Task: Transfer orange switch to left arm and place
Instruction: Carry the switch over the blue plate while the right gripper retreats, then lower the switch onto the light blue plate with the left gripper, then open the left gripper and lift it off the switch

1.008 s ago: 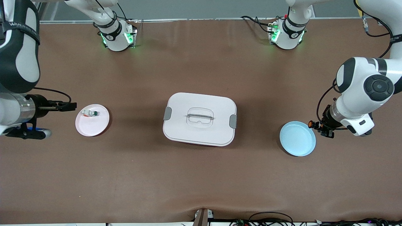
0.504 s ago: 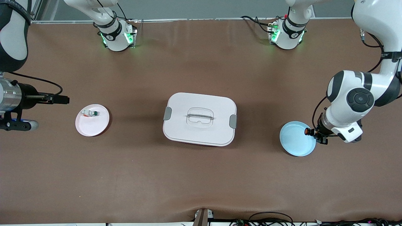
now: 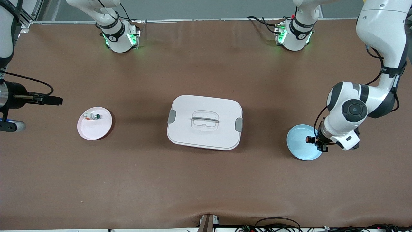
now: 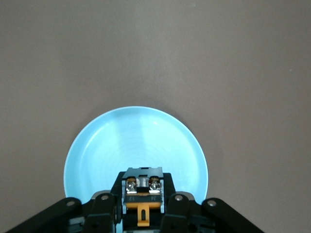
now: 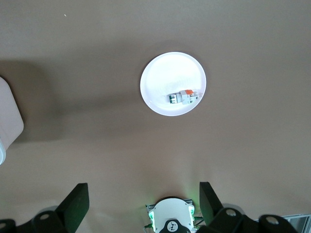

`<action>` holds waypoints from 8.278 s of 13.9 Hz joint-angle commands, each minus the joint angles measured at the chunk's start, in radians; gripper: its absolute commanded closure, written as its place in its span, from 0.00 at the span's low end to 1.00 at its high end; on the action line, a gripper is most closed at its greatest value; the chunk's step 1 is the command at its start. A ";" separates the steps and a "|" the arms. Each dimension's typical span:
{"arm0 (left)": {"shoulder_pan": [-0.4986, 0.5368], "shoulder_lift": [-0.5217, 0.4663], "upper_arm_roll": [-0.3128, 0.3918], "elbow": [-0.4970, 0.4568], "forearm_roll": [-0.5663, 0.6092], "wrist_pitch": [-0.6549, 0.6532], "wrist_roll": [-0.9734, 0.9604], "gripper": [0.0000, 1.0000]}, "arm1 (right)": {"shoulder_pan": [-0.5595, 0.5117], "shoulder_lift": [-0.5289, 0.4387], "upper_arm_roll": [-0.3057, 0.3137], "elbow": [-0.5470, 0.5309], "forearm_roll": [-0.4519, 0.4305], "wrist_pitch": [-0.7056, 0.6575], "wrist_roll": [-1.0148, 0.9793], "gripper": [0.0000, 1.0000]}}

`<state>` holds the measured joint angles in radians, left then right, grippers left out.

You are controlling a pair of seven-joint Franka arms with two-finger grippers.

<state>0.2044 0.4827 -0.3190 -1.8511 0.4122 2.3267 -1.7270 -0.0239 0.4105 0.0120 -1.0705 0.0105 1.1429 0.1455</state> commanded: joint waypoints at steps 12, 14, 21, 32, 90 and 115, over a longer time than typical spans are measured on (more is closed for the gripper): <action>0.007 0.117 -0.008 -0.014 0.200 0.097 -0.198 1.00 | -0.014 -0.097 0.008 -0.083 0.011 0.018 0.055 0.00; 0.010 0.126 -0.008 -0.016 0.200 0.097 -0.198 1.00 | -0.016 -0.134 0.008 -0.121 0.011 0.056 0.055 0.00; 0.013 0.135 -0.008 -0.023 0.200 0.097 -0.195 1.00 | -0.011 -0.196 0.009 -0.193 0.006 0.135 0.055 0.00; 0.015 0.135 -0.008 -0.039 0.200 0.097 -0.184 1.00 | -0.014 -0.407 0.008 -0.474 0.011 0.314 0.057 0.00; 0.079 0.056 -0.147 0.181 -0.177 -0.214 0.676 0.00 | -0.028 -0.530 0.006 -0.586 -0.007 0.367 -0.144 0.00; 0.124 0.014 -0.147 0.182 -0.196 -0.245 1.520 0.00 | -0.057 -0.536 0.014 -0.603 0.006 0.397 -0.144 0.00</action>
<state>0.3240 0.5421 -0.4643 -1.6621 0.2252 2.1236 -0.2274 -0.0743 -0.1008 0.0166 -1.6463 0.0345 1.5208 0.0110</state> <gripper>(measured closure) 0.000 0.000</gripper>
